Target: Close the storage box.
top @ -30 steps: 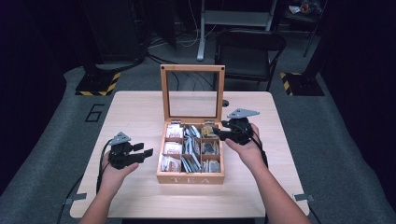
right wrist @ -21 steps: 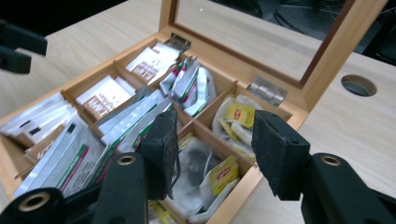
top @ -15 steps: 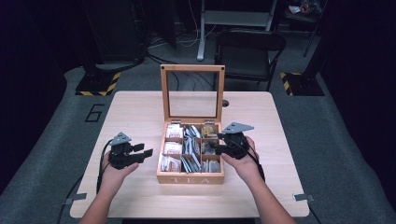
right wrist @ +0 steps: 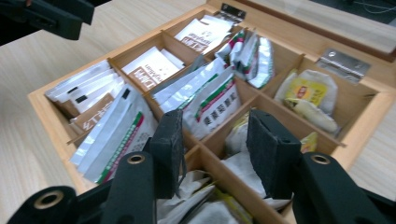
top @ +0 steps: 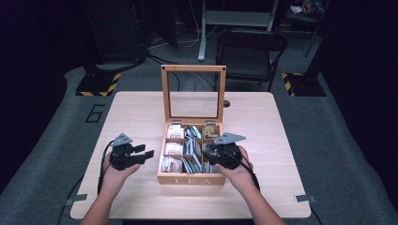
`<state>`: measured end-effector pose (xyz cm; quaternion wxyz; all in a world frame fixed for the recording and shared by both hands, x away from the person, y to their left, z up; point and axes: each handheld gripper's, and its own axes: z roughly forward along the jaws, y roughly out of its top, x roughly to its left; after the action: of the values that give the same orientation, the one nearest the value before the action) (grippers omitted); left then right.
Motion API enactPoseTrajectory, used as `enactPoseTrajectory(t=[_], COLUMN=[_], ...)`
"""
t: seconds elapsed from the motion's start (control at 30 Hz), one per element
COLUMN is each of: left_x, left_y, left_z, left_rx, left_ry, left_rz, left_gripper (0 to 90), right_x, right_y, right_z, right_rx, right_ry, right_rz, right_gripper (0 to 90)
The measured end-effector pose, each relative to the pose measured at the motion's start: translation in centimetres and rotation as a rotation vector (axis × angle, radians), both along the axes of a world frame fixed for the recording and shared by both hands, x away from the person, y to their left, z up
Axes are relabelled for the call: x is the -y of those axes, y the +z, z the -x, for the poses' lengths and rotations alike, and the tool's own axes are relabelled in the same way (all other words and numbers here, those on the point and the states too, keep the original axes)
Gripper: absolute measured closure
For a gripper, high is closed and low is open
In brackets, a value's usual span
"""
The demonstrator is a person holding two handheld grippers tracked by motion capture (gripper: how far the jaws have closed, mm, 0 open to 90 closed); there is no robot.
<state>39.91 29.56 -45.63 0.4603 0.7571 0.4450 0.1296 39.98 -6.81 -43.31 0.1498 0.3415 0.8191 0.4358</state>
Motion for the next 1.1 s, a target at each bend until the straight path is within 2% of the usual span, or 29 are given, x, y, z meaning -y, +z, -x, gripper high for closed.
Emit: enactPoseTrajectory(t=[0.03, 0.17, 0.43, 0.73, 1.1], left_x=[0.0, 0.0, 0.0, -0.1, -0.1], left_y=[0.0, -0.1, -0.1, -0.2, -0.2], left_z=[0.0, 0.0, 0.0, 0.0, 0.0], left_rx=[0.0, -0.002, -0.002, -0.001, -0.007], left_ry=[0.0, -0.002, -0.003, 0.008, 0.006], left_rz=[-0.001, -0.003, -0.006, -0.003, -0.005], left_gripper=[45.7, 45.5, 45.3, 45.3, 45.3], right_x=[-0.2, -0.6, -2.0, -3.1, -3.8], right_y=[-0.1, -0.3, -0.9, -1.7, -2.7], right_z=[0.2, 0.4, 0.7, 0.9, 0.9], right_rx=[-0.016, -0.009, -0.028, -0.06, -0.06], right_ry=[-0.007, 0.016, 0.049, 0.076, 0.072], right_rz=[-0.007, -0.012, -0.001, 0.017, 0.049], right_gripper=[56.4, 56.8, 57.9, 65.2, 74.3])
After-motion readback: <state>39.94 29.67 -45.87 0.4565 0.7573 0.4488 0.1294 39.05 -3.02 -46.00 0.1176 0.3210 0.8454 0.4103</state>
